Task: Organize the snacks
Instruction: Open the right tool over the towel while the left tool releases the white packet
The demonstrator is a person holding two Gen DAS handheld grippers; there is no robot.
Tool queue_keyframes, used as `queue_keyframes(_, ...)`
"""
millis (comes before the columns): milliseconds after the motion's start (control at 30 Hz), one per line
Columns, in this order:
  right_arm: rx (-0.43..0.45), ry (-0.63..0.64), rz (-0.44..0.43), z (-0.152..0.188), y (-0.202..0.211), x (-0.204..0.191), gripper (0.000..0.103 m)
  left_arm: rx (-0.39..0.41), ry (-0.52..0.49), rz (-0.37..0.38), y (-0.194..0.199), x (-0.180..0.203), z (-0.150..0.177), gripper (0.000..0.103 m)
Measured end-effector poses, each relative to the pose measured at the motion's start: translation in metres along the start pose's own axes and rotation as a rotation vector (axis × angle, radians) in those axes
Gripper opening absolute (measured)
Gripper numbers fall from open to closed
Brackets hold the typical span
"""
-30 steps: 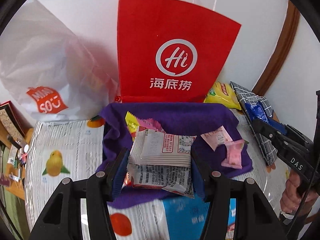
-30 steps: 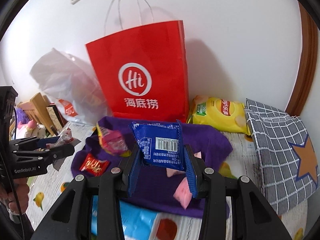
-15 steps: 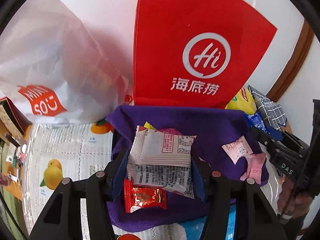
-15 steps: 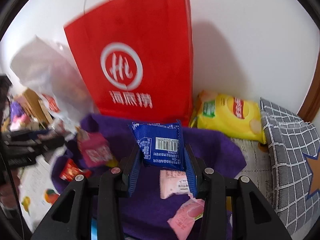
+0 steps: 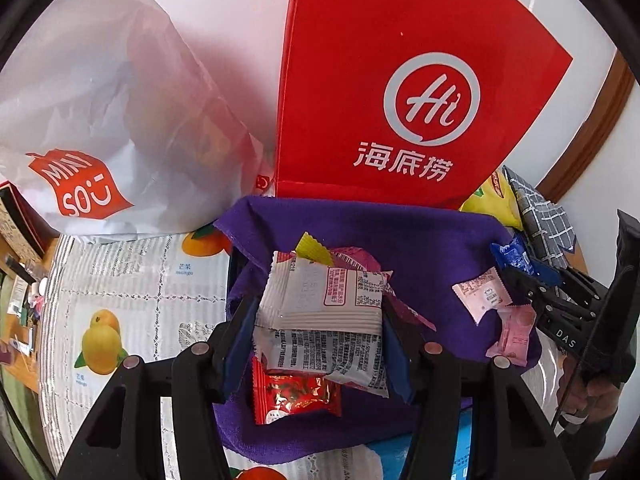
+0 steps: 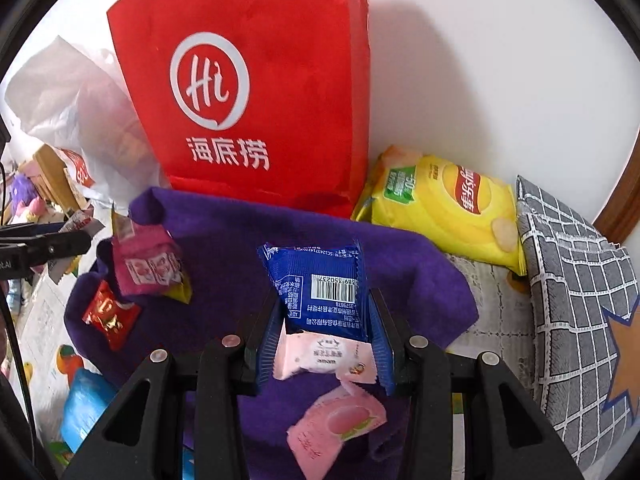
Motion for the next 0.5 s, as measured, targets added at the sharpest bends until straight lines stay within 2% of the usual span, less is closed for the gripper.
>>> queue_keyframes(500,-0.07,0.003,0.013,0.011,-0.021,0.001,0.042,-0.046,-0.006,0.035,-0.013,0.002,0.001,0.056)
Point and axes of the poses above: each gripper's, at about its wrist camera, not at the fingertips, and y roughly against the way its jaws point, x to its right, z to its underside, the point moved 3 cm from there along -y, roughly the way its jaws point, and after that the axes turned 7 degrees about z, right-handed, at the moved point
